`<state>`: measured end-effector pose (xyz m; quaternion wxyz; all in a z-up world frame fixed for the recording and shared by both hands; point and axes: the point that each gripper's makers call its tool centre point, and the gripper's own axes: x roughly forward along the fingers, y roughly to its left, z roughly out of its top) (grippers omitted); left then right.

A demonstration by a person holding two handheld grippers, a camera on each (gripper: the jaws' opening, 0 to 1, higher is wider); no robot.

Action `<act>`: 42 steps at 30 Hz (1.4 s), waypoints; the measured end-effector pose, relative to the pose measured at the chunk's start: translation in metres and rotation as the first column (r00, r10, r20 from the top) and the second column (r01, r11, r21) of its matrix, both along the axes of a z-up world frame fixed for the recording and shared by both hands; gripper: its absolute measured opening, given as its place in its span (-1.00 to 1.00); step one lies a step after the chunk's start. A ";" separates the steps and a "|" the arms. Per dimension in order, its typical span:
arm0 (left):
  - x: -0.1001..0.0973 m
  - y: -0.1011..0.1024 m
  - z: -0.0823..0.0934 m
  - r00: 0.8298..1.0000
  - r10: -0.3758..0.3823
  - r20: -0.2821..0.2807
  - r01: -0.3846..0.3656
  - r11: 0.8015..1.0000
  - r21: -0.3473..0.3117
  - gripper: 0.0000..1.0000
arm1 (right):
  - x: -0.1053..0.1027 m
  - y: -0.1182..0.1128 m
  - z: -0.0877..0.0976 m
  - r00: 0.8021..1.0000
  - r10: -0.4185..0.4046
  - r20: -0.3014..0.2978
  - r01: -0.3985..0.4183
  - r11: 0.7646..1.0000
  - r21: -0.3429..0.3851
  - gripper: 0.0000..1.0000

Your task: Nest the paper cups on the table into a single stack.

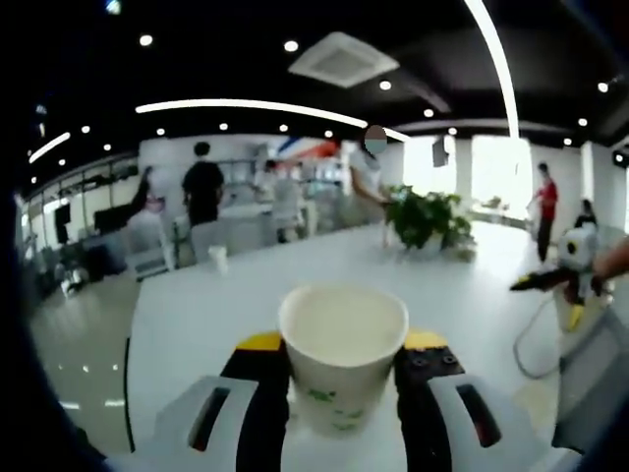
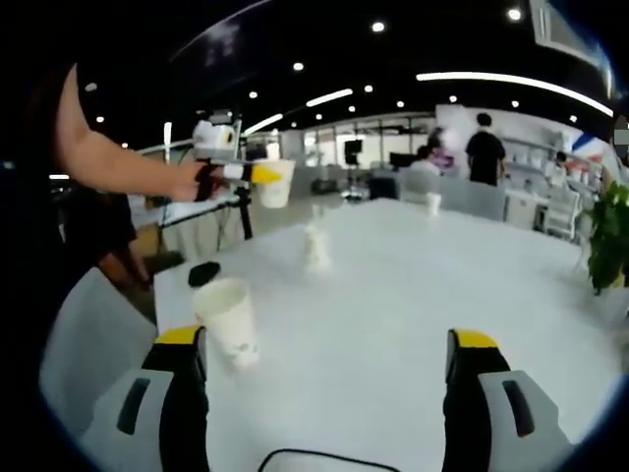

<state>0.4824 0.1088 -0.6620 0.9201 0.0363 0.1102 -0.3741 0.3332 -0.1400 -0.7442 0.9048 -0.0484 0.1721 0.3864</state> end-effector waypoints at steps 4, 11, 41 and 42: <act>-0.004 -0.004 0.001 1.000 -0.012 0.002 0.012 1.000 -0.004 -0.21 | 0.002 0.000 0.004 1.000 0.001 0.006 -0.001 1.000 0.004 1.00; -0.006 -0.012 0.002 1.000 -0.027 0.005 0.027 0.999 -0.017 -0.22 | 0.002 -0.001 0.001 1.000 0.014 0.009 -0.014 1.000 -0.004 1.00; -0.033 -0.065 0.016 0.992 -0.122 0.024 0.124 0.987 -0.098 -0.24 | 0.008 0.007 -0.001 0.999 0.051 0.007 -0.051 0.999 -0.010 0.98; -0.035 -0.067 0.017 0.992 -0.125 0.024 0.127 0.987 -0.101 -0.24 | 0.008 0.007 -0.001 0.999 0.051 0.007 -0.051 0.999 -0.010 0.98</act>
